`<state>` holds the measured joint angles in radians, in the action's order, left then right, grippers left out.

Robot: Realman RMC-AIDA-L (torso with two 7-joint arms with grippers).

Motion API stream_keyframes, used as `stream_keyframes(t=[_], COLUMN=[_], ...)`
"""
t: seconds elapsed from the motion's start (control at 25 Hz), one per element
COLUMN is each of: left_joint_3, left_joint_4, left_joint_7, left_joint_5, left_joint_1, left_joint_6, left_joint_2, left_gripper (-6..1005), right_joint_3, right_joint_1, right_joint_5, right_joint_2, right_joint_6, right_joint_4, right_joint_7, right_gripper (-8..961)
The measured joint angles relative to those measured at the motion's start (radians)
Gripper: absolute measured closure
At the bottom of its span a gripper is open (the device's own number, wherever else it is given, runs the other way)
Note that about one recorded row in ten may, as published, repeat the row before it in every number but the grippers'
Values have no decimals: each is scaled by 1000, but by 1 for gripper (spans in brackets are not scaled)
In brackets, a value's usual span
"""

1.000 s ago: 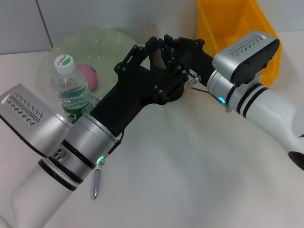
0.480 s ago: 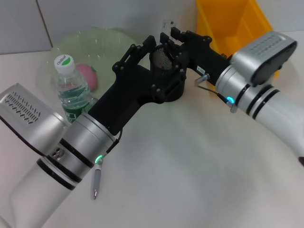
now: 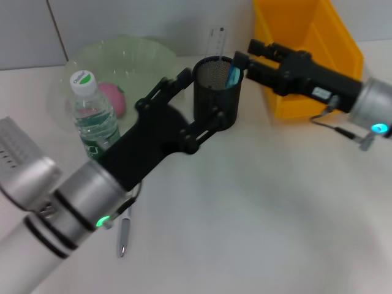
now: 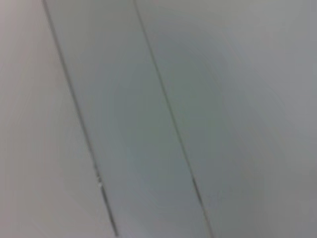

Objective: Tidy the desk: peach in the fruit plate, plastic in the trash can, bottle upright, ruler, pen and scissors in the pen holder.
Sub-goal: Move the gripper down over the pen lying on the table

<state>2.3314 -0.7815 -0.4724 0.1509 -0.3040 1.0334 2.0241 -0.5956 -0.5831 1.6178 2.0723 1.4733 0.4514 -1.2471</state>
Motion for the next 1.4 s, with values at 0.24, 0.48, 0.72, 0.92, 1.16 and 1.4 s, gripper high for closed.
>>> stream_keyframes(t=[0.24,0.48,0.72,0.92,1.16,1.4], left_joint_3=[-207,-448,-712,-926,-1055,-1073], left_joint_4=[-49,-145,-255,-278,-376,-558], left_joint_7=[-318,-637,-929,-1126,-1416,-1756], left_joint_5=[-380,-799,-1201,-1457,-1742,-2030], left_joint_1=[86,154,178,136,57,-24], left_joint_6=[-1,13,127,263,374,440], left_joint_2=[-61,-95,-91,-58,-33,-5], left_gripper=[218,218,218,218,218,219], right_joint_3=[-94,-120,-120,-121,-121,-121], right_joint_1=[64,68,41,10,3,3], right_joint_5=[1,64,314,470,521,548], right_joint_2=[-51,-129,-141,-142,-142,-141], right_joint_6=[85,204,316,355,364,350], right_joint_4=[165,217,326,367,388,410], right_joint_7=[-189,-292,-370,-422,-426,-420], right_gripper=[346,346,346,347,347,347])
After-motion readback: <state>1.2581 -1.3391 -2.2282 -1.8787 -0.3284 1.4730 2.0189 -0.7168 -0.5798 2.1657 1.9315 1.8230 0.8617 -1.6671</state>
